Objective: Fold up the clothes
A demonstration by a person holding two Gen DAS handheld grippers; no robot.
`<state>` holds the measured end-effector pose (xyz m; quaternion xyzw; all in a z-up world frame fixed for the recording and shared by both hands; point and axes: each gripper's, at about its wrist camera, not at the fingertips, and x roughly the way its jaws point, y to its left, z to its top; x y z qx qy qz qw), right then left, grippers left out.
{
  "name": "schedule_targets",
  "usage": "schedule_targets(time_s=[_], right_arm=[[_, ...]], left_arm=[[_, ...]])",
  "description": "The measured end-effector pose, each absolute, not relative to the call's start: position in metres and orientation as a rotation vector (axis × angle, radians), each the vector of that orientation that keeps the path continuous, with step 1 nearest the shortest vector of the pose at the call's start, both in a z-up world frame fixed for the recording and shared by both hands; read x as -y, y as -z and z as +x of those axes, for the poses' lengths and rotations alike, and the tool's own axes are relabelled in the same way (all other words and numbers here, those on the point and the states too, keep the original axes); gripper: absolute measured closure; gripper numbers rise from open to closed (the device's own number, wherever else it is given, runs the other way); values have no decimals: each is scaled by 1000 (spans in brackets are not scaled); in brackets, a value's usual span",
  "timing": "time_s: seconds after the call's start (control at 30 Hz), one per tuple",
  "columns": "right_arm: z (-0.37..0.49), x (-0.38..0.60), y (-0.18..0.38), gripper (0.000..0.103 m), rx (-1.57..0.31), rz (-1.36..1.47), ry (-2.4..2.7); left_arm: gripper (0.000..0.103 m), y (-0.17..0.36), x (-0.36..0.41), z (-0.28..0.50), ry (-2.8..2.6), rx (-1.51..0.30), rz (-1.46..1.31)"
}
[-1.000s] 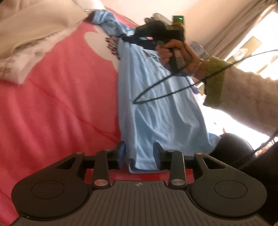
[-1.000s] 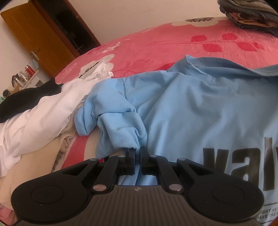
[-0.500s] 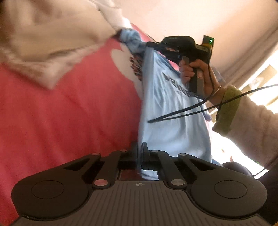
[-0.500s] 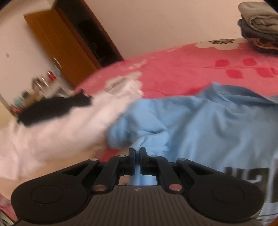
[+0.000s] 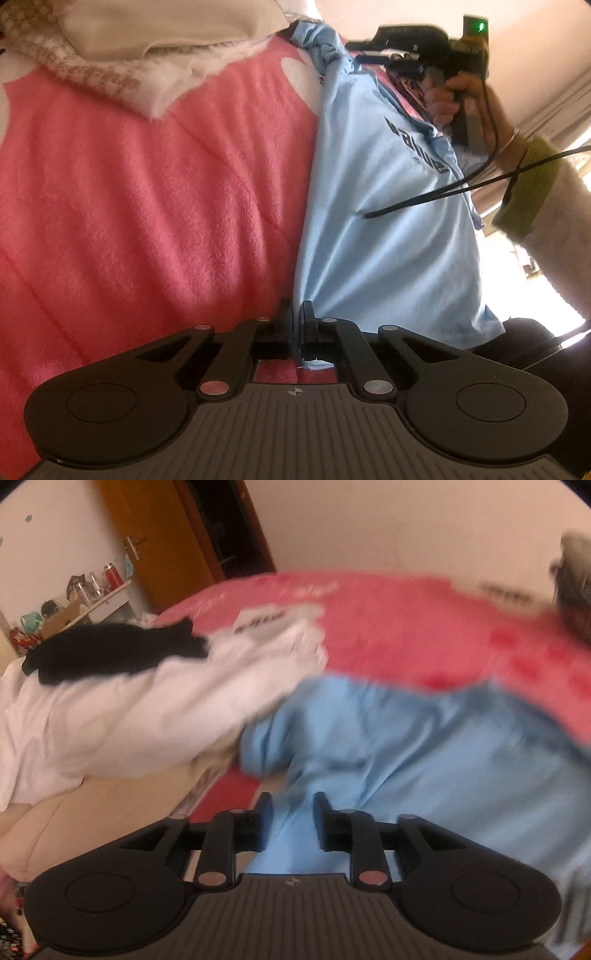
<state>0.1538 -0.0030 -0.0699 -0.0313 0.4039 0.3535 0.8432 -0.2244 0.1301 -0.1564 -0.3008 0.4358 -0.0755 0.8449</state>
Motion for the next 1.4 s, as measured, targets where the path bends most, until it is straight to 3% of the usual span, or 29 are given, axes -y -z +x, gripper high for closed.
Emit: schedule_targets(time_s=[0.1,0.33,0.37,0.43,0.47,0.7,0.83,0.93,1.0,1.07,1.2,1.4], right_arm=[[159,-21,62,56,-790,-198,-735],[167,-84,92,46,-754,-522,-763],[167,-92,101,48,-753,-586,-753],[169,-95,110,70,-747,-621,-739],[172,-91,110,91,-753,-582,-724],[212,-2,79,93,-731,199,-576],[236,-5,93,89,-806,209,-424],[236,-16,102,79,-871,112,-404],[224,-17,96,63,-854,45,-417],[204,-17,82,56,-799,-33,-435],[174,-6,51,56,-732,-9,-526],[203,-52,61,67,-895,2,-701]], left_arm=[[101,157,-128,-222,167,-922,-613],[101,159,-125,-218,190,-929,-564],[101,160,-125,-217,196,-930,-558],[101,161,-125,-215,207,-932,-547],[101,161,-125,-215,213,-933,-541],[101,167,-128,-204,247,-950,-544],[101,170,-130,-198,261,-963,-551],[100,171,-131,-196,265,-966,-561],[99,172,-132,-195,266,-967,-569],[98,173,-134,-194,268,-971,-576],[98,176,-136,-189,277,-983,-590],[98,180,-135,-183,295,-992,-592]])
